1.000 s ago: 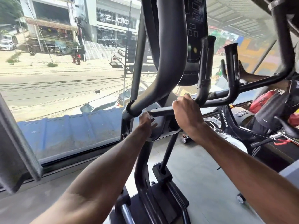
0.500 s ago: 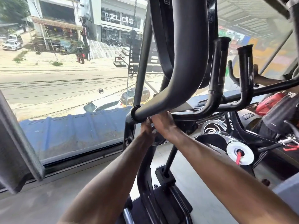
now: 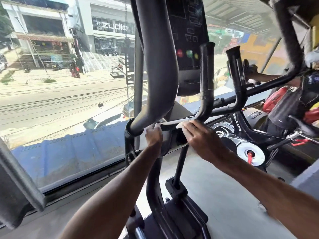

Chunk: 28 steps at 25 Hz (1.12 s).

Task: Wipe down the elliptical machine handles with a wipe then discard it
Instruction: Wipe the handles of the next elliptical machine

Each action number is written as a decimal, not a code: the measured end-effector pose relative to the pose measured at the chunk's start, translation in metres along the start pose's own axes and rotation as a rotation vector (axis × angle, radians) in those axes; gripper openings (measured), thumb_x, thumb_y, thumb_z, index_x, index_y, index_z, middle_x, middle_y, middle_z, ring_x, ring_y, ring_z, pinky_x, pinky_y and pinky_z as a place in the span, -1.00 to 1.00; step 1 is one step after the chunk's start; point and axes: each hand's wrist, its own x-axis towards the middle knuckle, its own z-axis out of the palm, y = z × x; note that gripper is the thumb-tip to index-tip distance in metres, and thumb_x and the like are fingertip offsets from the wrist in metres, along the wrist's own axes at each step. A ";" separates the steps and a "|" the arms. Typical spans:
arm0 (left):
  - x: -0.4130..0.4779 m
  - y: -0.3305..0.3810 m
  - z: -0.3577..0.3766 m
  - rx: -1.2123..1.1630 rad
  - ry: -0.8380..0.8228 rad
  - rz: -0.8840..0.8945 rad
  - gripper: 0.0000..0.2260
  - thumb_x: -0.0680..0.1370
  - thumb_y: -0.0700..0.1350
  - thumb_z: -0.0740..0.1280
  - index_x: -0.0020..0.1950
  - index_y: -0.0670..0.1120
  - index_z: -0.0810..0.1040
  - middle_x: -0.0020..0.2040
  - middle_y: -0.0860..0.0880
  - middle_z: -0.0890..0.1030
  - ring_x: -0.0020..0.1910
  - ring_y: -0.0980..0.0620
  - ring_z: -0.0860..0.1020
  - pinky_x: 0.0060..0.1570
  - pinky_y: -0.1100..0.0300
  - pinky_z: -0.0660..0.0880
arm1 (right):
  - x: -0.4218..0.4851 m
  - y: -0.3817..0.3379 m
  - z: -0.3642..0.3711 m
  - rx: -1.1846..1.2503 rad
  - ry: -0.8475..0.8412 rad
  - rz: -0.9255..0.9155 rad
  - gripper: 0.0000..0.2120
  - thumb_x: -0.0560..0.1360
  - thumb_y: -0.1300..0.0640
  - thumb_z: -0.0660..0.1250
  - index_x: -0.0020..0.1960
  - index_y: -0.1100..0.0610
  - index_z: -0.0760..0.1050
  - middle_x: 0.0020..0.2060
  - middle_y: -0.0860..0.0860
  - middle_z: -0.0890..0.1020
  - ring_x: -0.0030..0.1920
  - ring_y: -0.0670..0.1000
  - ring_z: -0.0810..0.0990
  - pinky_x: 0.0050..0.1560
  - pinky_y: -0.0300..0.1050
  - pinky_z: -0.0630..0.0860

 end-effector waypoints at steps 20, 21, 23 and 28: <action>-0.065 0.085 0.046 -0.004 -0.369 0.172 -0.74 0.70 -0.12 0.19 -0.02 -0.08 0.66 -0.04 -0.14 0.73 0.05 -0.09 0.69 0.08 -0.19 0.65 | 0.014 0.056 -0.029 0.261 0.383 0.283 -0.78 0.63 0.28 0.28 0.22 0.28 0.61 0.07 0.10 0.63 0.06 0.11 0.57 0.13 -0.09 0.57; -0.067 0.088 0.047 -0.034 -0.372 0.170 -0.73 0.71 -0.13 0.18 -0.02 -0.10 0.65 -0.07 -0.14 0.72 0.01 -0.09 0.69 -0.01 -0.13 0.68 | 0.013 0.058 -0.029 0.260 0.377 0.249 -0.78 0.63 0.28 0.28 0.23 0.29 0.61 0.08 0.10 0.63 0.07 0.10 0.57 0.15 -0.10 0.56; -0.072 0.096 0.046 -0.047 -0.370 0.167 -0.73 0.72 -0.13 0.16 0.05 -0.16 0.63 -0.11 -0.11 0.70 -0.09 0.00 0.68 -0.24 0.12 0.66 | 0.013 0.066 -0.028 0.286 0.412 0.257 -0.79 0.62 0.28 0.32 0.21 0.28 0.63 0.07 0.11 0.64 0.05 0.10 0.59 0.13 -0.10 0.57; -0.076 0.123 0.055 0.011 -0.348 0.217 -0.77 0.70 -0.05 0.21 0.15 -0.09 0.64 0.03 -0.07 0.70 0.01 -0.01 0.66 -0.29 0.31 0.54 | 0.009 0.055 -0.012 0.862 0.721 0.924 -0.89 0.53 0.29 0.44 0.04 0.24 0.69 -0.08 0.00 0.72 -0.06 -0.11 0.68 0.01 -0.18 0.62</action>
